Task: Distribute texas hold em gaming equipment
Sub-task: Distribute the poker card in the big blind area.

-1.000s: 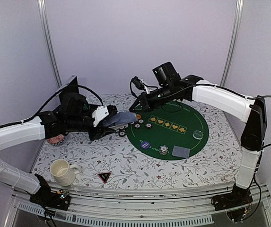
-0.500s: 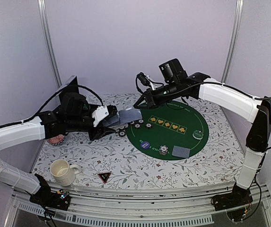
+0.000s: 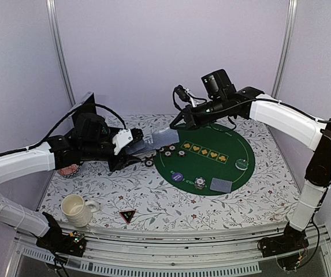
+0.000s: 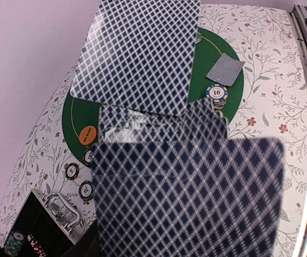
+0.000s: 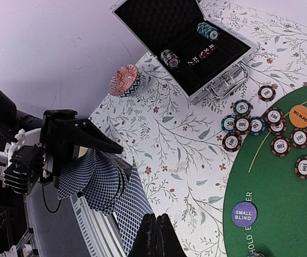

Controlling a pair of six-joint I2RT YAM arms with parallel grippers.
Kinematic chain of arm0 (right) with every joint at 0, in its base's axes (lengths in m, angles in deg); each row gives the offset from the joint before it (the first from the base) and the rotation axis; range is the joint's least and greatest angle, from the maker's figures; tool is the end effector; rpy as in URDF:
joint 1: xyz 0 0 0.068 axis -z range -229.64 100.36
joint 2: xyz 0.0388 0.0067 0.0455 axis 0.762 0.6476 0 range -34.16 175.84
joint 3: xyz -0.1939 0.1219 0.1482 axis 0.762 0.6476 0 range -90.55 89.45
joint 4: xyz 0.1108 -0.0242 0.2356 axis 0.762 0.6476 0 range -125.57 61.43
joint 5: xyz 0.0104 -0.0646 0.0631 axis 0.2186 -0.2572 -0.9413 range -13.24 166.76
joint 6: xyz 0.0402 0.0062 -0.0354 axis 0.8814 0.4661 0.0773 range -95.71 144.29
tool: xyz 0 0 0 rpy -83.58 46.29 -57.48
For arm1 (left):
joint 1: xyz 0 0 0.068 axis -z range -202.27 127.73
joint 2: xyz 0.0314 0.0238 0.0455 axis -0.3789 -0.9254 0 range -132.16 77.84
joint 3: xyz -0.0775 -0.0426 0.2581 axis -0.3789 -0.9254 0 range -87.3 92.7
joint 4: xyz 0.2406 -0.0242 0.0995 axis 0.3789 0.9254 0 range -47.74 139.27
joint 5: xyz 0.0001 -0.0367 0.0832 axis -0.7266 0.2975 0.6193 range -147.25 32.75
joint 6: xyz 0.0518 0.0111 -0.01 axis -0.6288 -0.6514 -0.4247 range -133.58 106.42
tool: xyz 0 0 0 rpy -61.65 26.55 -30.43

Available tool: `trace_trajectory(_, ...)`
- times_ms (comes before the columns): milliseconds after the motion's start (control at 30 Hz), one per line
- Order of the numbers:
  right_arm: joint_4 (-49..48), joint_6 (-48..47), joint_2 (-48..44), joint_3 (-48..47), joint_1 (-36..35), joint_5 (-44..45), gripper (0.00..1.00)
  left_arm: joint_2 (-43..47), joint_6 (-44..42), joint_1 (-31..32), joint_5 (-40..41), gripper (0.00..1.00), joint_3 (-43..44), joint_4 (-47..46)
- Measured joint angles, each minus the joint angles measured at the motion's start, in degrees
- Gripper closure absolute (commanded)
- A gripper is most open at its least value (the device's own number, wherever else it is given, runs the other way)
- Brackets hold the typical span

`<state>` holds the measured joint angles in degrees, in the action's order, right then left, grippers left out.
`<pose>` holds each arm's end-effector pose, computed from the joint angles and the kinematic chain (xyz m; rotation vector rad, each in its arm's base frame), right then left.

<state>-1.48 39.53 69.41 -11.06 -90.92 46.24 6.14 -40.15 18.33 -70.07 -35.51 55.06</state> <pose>0.2986 0.2862 0.3538 -0.8335 2.2010 1.1093 0.2070 -0.1879 0.2785 1.2967 1.7146 -0.3824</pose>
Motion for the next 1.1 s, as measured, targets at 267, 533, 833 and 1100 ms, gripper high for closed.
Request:
trace_trajectory(267, -0.09, 0.61, -1.01, 0.85, 1.77, 1.27, 0.99, 0.0, 0.0, 0.0, 0.0, 0.56, 0.0, 0.0)
trace_trajectory(533, -5.22, 3.5, -0.7, 2.36, 8.22, 1.75, 0.99, 0.0, 0.0, 0.0, 0.0, 0.56, 0.0, 0.0)
trace_trajectory(833, -21.75, 12.96, 15.61, -1.6, 15.21, 4.55, 0.99, 0.0, 0.0, 0.0, 0.0, 0.56, 0.0, 0.0)
trace_trajectory(1100, -29.62, 22.53, 34.77, -12.79, 15.52, 7.98, 0.99, 0.0, 0.0, 0.0, 0.0, 0.57, 0.0, 0.0)
